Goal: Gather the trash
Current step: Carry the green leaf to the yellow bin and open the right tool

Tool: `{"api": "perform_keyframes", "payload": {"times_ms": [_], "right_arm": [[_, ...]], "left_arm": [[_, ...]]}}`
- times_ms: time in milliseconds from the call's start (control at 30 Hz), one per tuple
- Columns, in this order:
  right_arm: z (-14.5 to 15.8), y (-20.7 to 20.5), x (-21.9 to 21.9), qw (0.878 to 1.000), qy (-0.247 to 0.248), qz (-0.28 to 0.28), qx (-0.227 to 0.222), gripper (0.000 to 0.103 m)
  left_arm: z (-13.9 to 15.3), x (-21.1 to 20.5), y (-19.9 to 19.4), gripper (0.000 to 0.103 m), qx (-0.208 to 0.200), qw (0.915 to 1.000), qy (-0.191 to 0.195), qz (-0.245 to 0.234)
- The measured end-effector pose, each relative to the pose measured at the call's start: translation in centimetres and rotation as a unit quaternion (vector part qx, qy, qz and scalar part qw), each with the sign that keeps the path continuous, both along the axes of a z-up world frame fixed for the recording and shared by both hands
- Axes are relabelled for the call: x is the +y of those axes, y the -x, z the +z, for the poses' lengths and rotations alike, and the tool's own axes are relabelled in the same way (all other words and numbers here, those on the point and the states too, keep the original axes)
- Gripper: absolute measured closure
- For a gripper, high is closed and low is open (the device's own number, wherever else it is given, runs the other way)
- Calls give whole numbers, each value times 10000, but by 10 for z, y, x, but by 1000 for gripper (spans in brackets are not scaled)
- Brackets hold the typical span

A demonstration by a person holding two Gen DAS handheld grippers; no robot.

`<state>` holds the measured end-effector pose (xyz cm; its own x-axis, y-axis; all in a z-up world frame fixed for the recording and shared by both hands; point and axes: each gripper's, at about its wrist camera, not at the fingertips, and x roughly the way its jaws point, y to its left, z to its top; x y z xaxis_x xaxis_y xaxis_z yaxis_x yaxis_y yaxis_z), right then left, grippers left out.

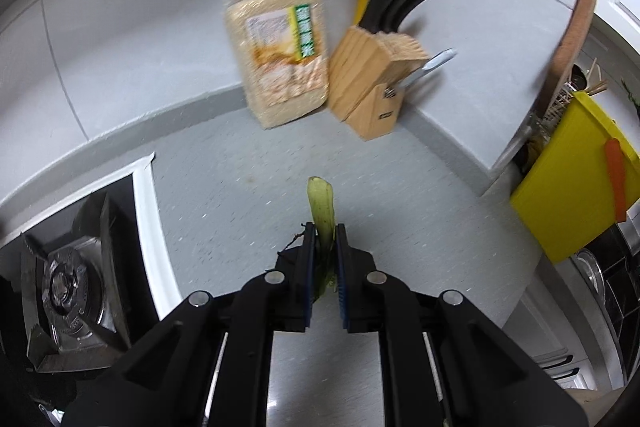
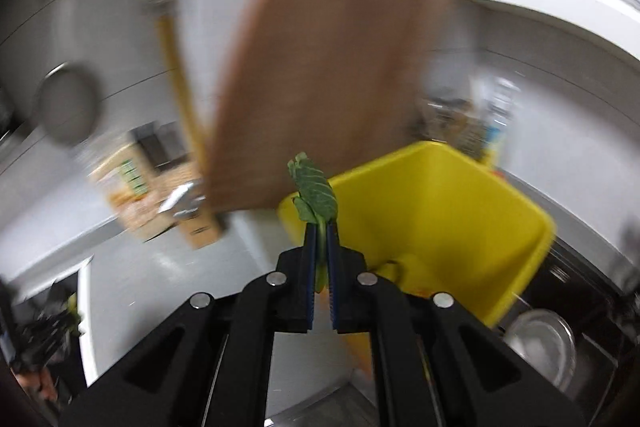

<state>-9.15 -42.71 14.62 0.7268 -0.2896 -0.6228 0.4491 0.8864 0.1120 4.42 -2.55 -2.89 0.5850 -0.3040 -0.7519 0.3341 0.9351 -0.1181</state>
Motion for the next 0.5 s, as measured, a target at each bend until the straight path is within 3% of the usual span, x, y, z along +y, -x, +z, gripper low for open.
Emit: {"api": "perform_keyframes", "payload": {"times_ms": [200,400,500], "right_arm": [[-10,9,-63,9977,-366,-570,14,98],[-30,-5,-90,9977,-534,-340,233,98],[-41,-10,-99,9970,-658,-166,377,98]], "left_arm": [[25,-45,10,92,-200,9996,96,-189],[71,-98,31,92,-721,9956,397,-438],[103,-139,43,92,-993,9894,577,-886]]}}
